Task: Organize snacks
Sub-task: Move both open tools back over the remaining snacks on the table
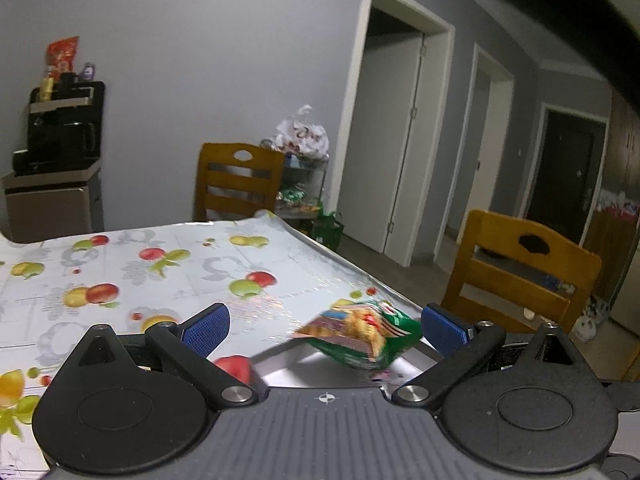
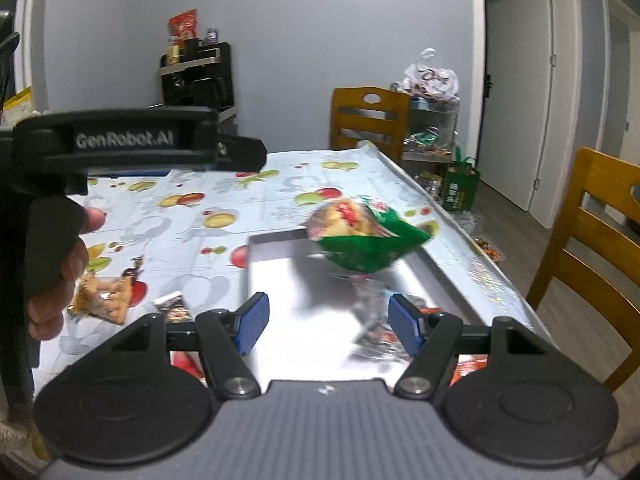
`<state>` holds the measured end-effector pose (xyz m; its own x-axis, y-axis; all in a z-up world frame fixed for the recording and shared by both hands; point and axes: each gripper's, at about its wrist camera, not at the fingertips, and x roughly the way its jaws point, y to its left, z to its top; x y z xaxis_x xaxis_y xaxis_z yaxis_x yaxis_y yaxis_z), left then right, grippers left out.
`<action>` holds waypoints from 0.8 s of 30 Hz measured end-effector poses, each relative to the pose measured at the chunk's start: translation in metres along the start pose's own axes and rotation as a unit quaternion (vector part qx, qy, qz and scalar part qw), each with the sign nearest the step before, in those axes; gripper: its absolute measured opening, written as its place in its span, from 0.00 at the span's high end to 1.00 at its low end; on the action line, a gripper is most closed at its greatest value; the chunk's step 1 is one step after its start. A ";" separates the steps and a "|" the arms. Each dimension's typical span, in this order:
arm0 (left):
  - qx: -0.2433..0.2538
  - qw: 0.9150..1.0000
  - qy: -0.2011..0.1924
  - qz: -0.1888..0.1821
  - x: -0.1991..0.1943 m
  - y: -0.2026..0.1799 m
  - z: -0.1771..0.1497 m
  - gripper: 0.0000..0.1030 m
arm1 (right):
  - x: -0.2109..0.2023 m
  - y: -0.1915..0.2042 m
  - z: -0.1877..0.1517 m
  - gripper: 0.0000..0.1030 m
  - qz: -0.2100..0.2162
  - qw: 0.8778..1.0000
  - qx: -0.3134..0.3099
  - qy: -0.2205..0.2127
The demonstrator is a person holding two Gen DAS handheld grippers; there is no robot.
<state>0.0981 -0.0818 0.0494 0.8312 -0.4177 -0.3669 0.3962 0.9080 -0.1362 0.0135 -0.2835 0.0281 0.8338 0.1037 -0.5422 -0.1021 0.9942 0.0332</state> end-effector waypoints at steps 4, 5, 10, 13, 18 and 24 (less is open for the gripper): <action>-0.005 1.000 -0.010 0.010 -0.021 0.027 0.001 0.00 | 0.001 0.025 0.006 0.35 0.011 1.000 -0.015 -0.001; -0.006 1.000 -0.013 0.014 -0.026 0.034 0.001 0.00 | 0.002 0.031 0.007 0.35 0.015 1.000 -0.018 -0.001; -0.027 0.999 -0.021 0.042 -0.049 0.073 0.000 0.00 | 0.005 0.063 0.011 0.35 0.029 0.999 -0.031 -0.001; -0.056 0.997 -0.028 0.051 -0.064 0.100 0.001 0.00 | 0.006 0.079 0.015 0.35 0.035 0.999 -0.032 -0.006; -0.082 0.992 -0.049 0.083 -0.085 0.141 0.003 0.00 | 0.010 0.101 0.017 0.35 0.048 0.998 -0.030 -0.007; -0.081 0.989 -0.024 0.118 -0.077 0.174 -0.008 0.00 | 0.021 0.126 0.009 0.35 0.057 0.996 -0.065 0.013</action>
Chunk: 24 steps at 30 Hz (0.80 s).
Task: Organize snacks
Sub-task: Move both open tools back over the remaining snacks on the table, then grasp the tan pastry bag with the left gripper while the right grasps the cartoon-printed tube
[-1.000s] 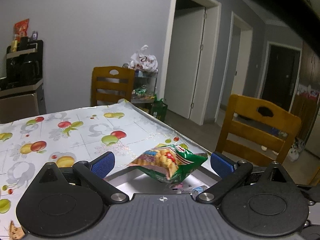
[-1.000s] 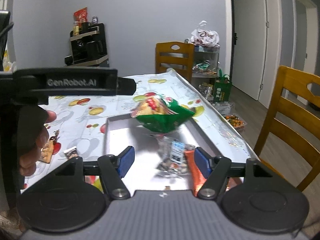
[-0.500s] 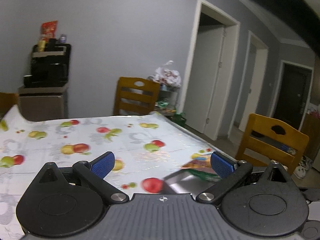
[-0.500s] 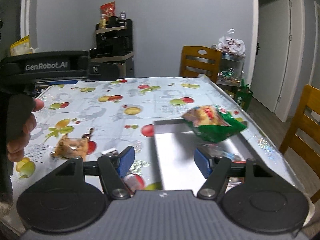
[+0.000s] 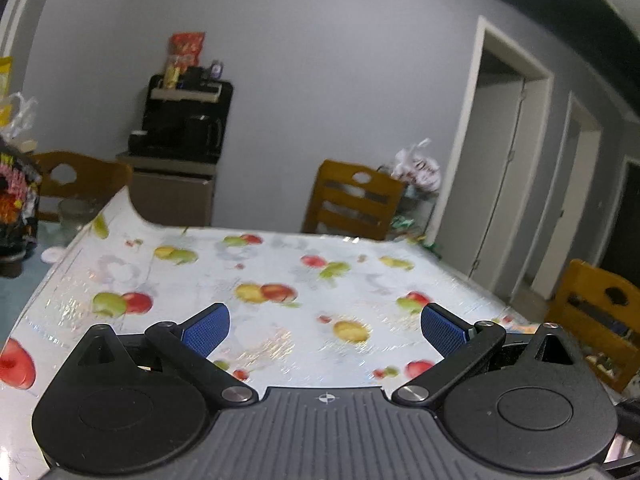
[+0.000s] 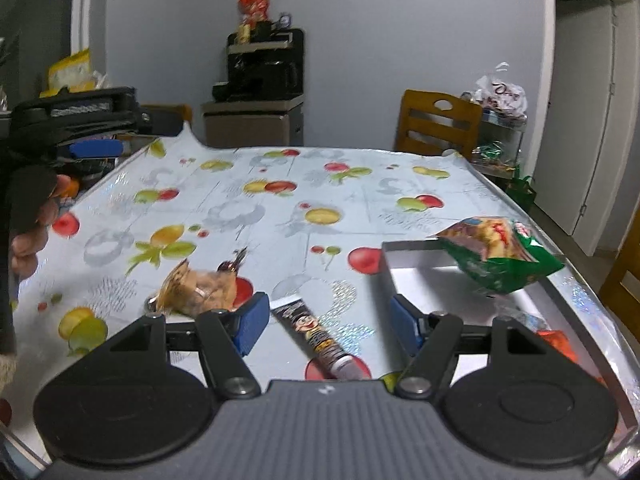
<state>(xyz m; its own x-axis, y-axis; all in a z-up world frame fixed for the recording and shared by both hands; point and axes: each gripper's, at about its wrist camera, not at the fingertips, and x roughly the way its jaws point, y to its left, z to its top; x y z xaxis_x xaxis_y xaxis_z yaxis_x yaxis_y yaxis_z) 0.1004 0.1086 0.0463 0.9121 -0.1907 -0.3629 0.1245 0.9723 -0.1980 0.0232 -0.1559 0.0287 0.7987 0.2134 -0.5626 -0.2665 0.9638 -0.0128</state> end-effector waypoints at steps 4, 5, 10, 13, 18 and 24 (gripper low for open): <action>-0.016 0.999 0.036 -0.014 0.013 0.014 -0.015 0.00 | 0.011 0.009 -0.002 0.35 0.003 1.000 -0.014 0.014; -0.015 0.999 0.043 -0.015 0.016 0.016 -0.019 0.00 | 0.014 0.011 -0.003 0.35 0.003 1.000 -0.016 0.018; 0.014 0.998 0.069 -0.001 0.027 0.025 -0.041 0.00 | 0.028 0.016 -0.006 0.35 0.006 0.999 -0.023 0.034; 0.030 0.997 0.071 0.004 0.033 0.029 -0.050 0.00 | 0.040 0.019 -0.008 0.35 0.005 0.999 -0.026 0.043; 0.018 0.996 0.081 -0.039 0.042 0.031 -0.064 0.00 | 0.066 0.025 -0.013 0.35 -0.012 0.997 -0.041 0.057; 0.025 0.993 0.097 -0.069 0.048 0.027 -0.073 0.00 | 0.087 0.022 -0.016 0.35 -0.006 0.997 -0.041 0.064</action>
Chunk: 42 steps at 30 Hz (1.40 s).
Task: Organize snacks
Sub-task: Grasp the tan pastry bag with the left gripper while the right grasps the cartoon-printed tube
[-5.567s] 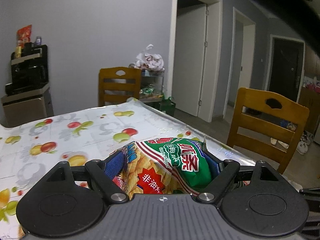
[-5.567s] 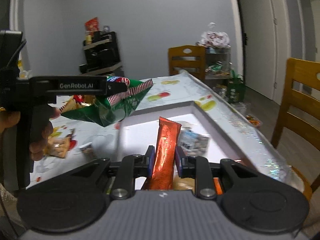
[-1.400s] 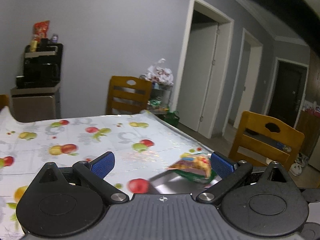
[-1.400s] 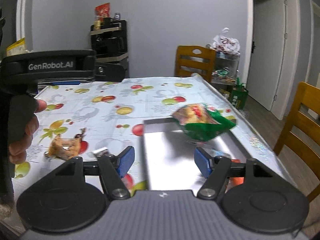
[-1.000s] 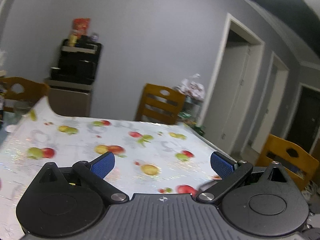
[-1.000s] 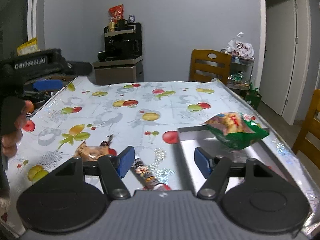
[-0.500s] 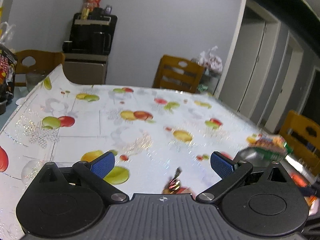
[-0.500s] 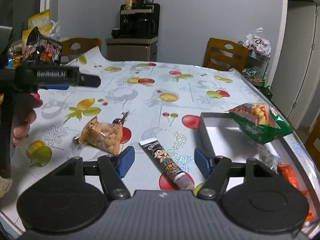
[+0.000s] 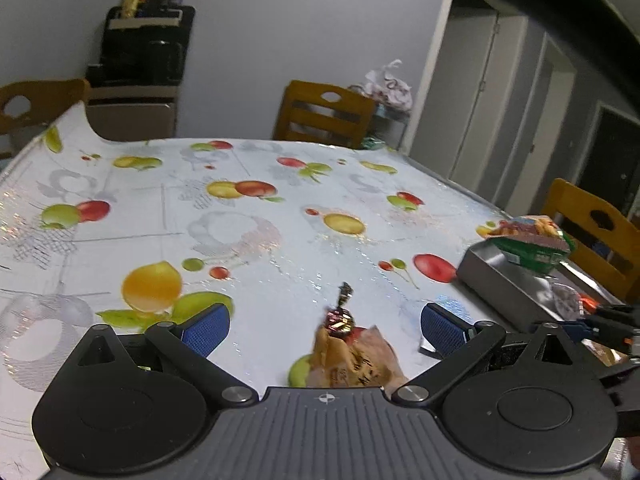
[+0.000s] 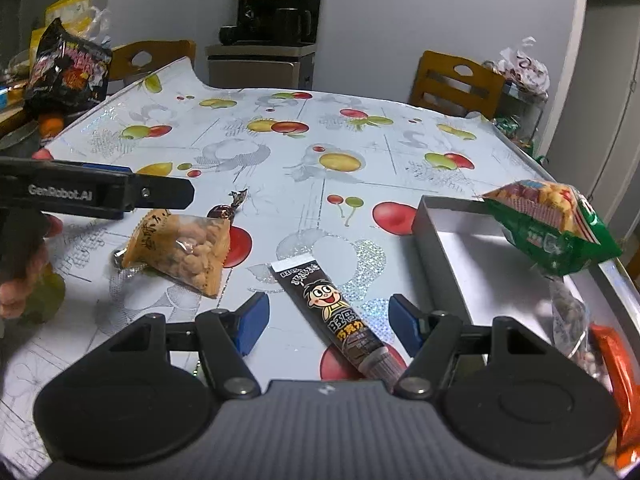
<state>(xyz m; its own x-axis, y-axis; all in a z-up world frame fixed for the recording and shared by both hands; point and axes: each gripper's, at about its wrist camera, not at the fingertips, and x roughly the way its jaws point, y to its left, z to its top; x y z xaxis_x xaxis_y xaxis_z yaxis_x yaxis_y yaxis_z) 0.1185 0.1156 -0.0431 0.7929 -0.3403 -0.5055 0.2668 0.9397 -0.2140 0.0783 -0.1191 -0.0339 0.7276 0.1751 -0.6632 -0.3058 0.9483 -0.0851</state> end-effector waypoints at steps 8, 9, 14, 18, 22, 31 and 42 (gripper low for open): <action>0.008 1.000 0.015 -0.003 0.014 -0.007 -0.008 0.00 | 0.022 -0.005 -0.005 0.35 -0.010 1.000 -0.007 0.012; 0.009 1.000 0.014 -0.005 0.014 -0.007 -0.009 0.00 | 0.024 -0.006 -0.005 0.35 -0.009 1.000 -0.005 0.013; 0.020 1.000 0.018 -0.010 0.019 -0.010 -0.012 0.00 | 0.030 -0.008 -0.006 0.35 -0.001 1.000 0.007 0.017; 0.037 0.999 0.031 -0.004 0.025 -0.014 -0.016 0.06 | 0.031 -0.006 -0.007 0.36 0.001 1.000 0.009 0.015; 0.043 0.998 0.035 -0.010 0.026 -0.014 -0.017 0.17 | 0.028 -0.004 -0.010 0.39 0.009 1.000 0.022 0.016; 0.054 0.997 0.046 -0.019 0.028 -0.016 -0.019 0.38 | 0.018 0.004 -0.015 0.65 0.027 0.999 0.013 0.012; 0.064 0.997 0.045 -0.027 0.024 -0.021 -0.019 0.47 | 0.003 -0.002 -0.020 0.77 0.013 0.999 0.004 0.039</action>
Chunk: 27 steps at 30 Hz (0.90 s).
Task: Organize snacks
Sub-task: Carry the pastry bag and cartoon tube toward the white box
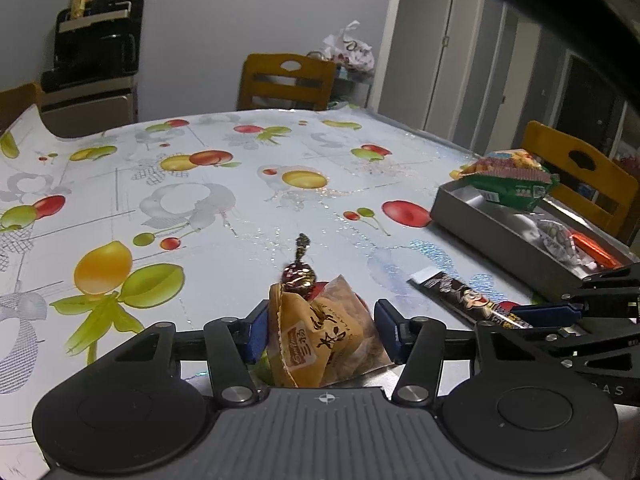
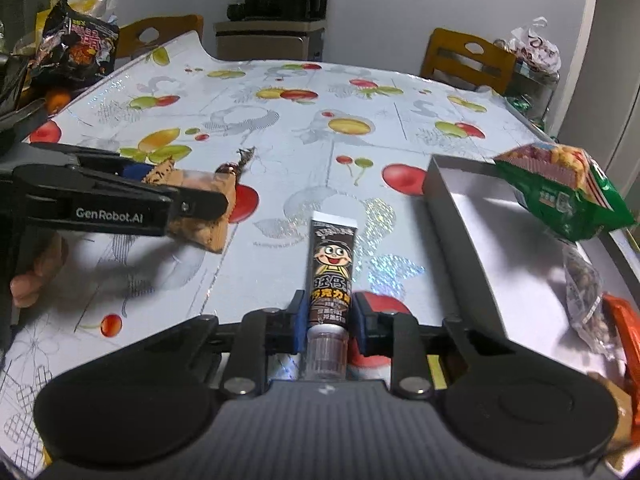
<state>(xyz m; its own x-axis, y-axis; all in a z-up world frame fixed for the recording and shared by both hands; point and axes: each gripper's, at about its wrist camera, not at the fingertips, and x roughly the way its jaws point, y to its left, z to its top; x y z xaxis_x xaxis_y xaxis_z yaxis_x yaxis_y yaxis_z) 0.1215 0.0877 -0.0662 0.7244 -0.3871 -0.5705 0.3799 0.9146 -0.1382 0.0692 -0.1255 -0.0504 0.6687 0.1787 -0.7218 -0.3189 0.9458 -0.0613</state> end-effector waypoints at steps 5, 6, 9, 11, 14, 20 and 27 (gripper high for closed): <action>0.004 1.000 -0.012 -0.011 -0.003 -0.003 0.000 0.48 | 0.002 0.001 0.004 0.63 -0.003 1.000 0.001 0.001; 0.004 1.000 -0.012 -0.012 -0.004 -0.004 0.000 0.48 | 0.004 0.002 0.005 0.63 -0.003 1.000 0.000 -0.001; 0.001 1.000 -0.011 -0.011 -0.003 -0.003 0.000 0.48 | 0.009 0.006 0.009 0.62 -0.006 1.000 -0.002 -0.006; -0.001 1.000 -0.011 -0.013 -0.003 -0.002 0.000 0.48 | 0.013 0.006 0.012 0.62 -0.006 1.000 0.002 -0.009; -0.002 1.000 -0.014 -0.018 -0.004 -0.002 0.001 0.48 | 0.018 0.004 0.014 0.62 -0.003 1.000 0.015 -0.008; 0.000 0.999 -0.023 -0.026 -0.006 -0.002 0.001 0.48 | 0.016 0.005 0.010 0.72 0.001 1.000 0.017 -0.016; 0.006 0.999 -0.042 -0.032 -0.012 -0.003 0.000 0.48 | 0.008 0.011 0.002 0.78 -0.002 1.000 0.009 -0.025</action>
<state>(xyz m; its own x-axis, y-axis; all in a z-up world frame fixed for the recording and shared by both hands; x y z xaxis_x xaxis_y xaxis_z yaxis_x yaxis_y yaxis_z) 0.1118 0.0891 -0.0592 0.7439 -0.4541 -0.4904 0.4336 0.8862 -0.1630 0.0722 -0.1127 -0.0552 0.7024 0.1881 -0.6865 -0.3052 0.9509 -0.0517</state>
